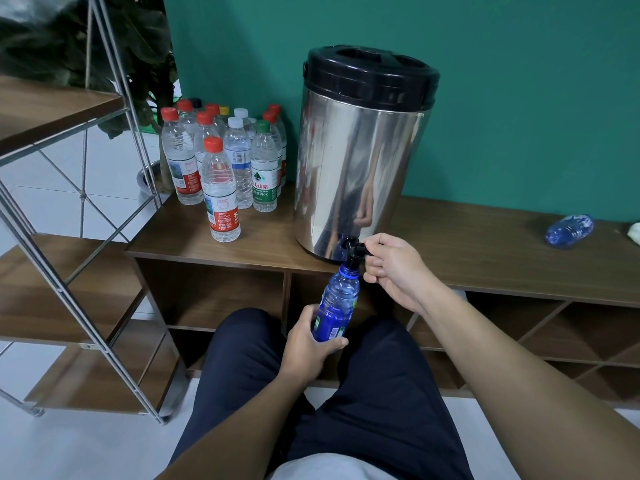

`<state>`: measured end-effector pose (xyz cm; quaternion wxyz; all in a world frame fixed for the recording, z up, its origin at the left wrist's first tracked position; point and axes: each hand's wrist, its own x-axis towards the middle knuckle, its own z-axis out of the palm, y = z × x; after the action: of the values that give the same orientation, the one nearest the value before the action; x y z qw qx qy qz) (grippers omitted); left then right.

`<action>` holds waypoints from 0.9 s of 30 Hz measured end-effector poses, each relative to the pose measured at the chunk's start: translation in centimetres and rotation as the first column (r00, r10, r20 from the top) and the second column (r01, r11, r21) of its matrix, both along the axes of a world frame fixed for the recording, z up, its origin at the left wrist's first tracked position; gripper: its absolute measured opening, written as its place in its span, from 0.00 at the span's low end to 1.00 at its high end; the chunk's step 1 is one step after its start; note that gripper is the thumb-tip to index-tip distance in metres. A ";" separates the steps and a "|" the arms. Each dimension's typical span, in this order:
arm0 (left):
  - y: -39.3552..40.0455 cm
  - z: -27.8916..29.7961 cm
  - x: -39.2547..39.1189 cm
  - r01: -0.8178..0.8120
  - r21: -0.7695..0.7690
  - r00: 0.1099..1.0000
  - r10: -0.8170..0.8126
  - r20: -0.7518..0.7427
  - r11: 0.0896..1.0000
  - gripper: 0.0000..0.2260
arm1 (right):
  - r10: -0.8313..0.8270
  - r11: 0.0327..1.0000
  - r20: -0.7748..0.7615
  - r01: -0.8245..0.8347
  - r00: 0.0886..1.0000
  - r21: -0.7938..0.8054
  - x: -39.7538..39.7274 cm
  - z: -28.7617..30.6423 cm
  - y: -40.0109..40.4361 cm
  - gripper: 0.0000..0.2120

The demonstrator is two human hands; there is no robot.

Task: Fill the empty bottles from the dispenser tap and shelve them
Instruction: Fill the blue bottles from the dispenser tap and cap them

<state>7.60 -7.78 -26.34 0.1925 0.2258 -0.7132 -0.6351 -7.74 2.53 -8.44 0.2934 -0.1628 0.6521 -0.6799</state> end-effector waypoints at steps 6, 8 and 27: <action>-0.2 -0.1 0.1 -0.002 -0.012 1.000 0.002 0.000 1.000 0.30 | 0.003 1.000 0.001 -0.003 1.000 0.007 -0.2 -0.1 -0.1 0.08; -0.3 -0.2 0.1 -0.002 -0.012 1.000 0.002 -0.001 1.000 0.30 | 0.000 1.000 -0.001 0.000 1.000 0.008 -0.2 -0.1 -0.1 0.08; -0.3 -0.3 0.1 -0.001 -0.007 1.000 0.001 0.002 1.000 0.29 | -0.051 0.989 -0.091 0.063 0.995 0.135 0.6 0.7 -0.3 0.09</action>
<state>7.69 -8.08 -26.62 0.1930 0.2263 -0.7155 -0.6322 -7.17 2.20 -7.71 0.2558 -0.1528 0.7141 -0.6335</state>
